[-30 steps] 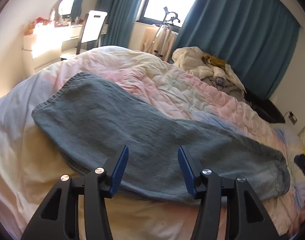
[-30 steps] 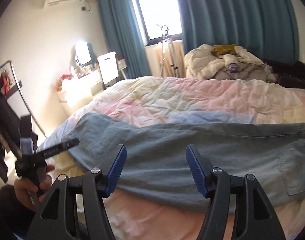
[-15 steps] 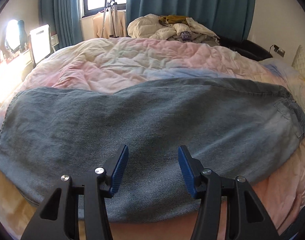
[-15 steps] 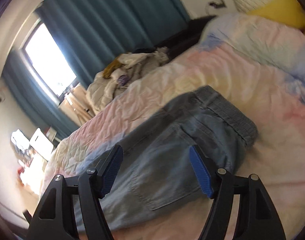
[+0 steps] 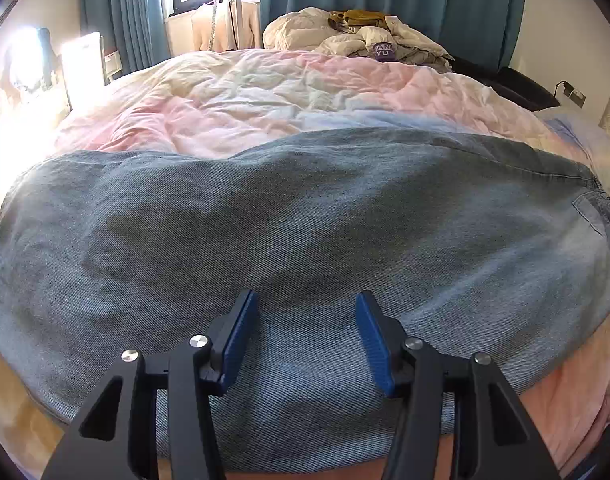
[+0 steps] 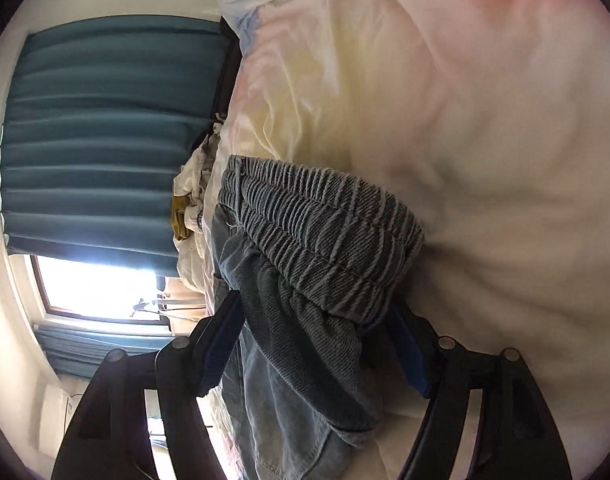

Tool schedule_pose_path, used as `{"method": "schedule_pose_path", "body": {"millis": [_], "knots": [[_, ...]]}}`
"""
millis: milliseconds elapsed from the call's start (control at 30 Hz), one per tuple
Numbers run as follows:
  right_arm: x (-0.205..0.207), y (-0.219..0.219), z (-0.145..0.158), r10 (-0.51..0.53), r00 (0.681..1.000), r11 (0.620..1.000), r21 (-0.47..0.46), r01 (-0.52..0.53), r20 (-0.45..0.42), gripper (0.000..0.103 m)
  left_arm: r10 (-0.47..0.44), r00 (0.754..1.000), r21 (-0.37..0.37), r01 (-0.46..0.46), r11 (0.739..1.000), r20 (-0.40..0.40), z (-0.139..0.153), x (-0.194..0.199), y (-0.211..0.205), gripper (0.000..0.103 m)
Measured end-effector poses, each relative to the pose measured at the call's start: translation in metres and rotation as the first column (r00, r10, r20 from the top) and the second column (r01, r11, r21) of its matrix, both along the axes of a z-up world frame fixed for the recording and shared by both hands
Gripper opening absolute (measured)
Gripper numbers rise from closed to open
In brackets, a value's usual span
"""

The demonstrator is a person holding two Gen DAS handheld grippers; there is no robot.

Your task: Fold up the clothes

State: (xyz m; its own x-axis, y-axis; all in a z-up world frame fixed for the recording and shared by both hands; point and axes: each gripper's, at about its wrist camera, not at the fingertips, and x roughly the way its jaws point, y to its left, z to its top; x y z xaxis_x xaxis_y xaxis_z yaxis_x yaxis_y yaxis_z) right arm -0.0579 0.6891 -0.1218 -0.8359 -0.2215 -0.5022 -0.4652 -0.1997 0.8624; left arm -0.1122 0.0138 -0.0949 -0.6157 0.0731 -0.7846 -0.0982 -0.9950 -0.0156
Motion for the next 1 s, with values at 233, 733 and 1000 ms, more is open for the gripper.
{"method": "schedule_pose_path", "body": {"millis": [233,733,1000], "knots": [[-0.014,-0.013,0.021,0.003,0.991,0.982,0.186,-0.028,0.132,0.040,0.000,1.000,0.004,0.000,1.000,0.006,0.002,-0.005,0.000,0.053],[-0.035,-0.170,0.213,0.088,0.995,0.746,0.665,-0.033,-0.049,0.029,0.028,0.999,0.063,-0.030,0.998,0.031,0.009,-0.012,-0.031,0.053],[-0.057,-0.324,0.274,0.292,0.952,0.537,0.839,-0.088,-0.087,0.028,0.095,0.995,0.158,-0.088,0.983,-0.033,0.035,-0.008,-0.065,0.053]]}}
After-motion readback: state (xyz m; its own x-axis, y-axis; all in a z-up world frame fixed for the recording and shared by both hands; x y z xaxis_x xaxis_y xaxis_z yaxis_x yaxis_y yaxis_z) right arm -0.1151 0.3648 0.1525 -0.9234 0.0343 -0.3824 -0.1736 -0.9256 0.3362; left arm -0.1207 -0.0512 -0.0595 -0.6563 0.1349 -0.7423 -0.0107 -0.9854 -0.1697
